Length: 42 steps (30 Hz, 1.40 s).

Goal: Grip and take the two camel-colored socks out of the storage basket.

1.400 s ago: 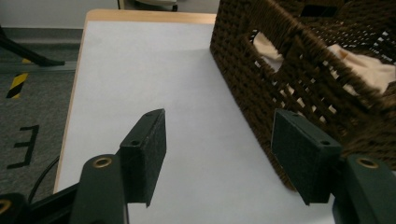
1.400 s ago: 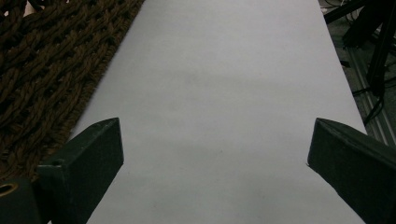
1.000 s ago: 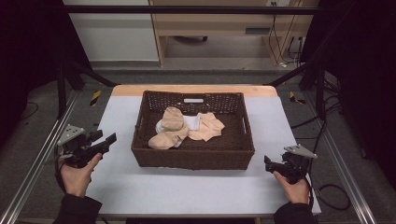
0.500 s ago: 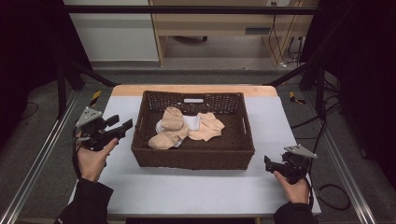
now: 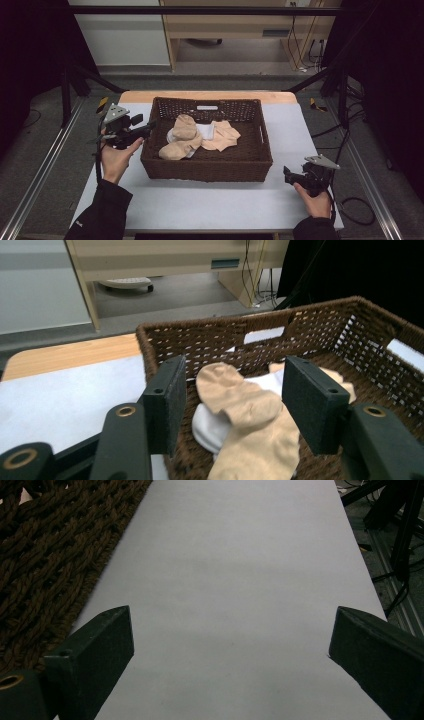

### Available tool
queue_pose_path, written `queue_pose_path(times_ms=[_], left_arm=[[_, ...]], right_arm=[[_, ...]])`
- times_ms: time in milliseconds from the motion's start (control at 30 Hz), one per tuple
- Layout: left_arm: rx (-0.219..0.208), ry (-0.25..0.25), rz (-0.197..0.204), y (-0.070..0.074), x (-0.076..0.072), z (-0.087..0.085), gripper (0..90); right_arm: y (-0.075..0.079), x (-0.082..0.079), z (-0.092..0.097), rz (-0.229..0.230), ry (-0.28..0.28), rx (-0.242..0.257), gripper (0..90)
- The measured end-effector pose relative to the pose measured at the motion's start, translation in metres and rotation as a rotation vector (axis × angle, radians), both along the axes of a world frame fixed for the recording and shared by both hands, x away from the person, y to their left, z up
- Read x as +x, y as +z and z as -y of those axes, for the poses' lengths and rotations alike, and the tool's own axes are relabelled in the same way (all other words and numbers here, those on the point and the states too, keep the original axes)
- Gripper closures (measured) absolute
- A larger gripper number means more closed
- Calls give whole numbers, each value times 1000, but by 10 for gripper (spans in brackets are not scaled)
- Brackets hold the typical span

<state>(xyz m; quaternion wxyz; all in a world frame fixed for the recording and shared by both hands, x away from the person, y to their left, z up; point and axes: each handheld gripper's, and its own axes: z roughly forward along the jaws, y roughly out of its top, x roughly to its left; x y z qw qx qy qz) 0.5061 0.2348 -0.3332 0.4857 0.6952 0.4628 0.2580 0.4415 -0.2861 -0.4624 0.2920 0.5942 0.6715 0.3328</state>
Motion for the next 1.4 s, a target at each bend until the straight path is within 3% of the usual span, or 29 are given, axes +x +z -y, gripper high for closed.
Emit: queue_pose_path(times_ms=[300, 667, 833, 1033, 1233, 1400], left_arm=[[39, -13, 11, 8, 19, 28, 431], [87, -13, 13, 4, 44, 52, 408], [98, -13, -7, -4, 54, 60, 405], [149, -5, -42, -19, 65, 68, 399], [188, -8, -91, -44, 75, 73, 406], [189, -11, -135, -59, 79, 71, 403]], right_arm=[[0, 1, 0, 0, -4, 0, 44], [0, 1, 2, 0, -13, 2, 43], [-1, 1, 2, -5, -14, 0, 44], [-1, 1, 3, -3, -16, -1, 43], [-1, 1, 3, -2, -17, 0, 43], [-1, 1, 3, -5, -19, 5, 43]])
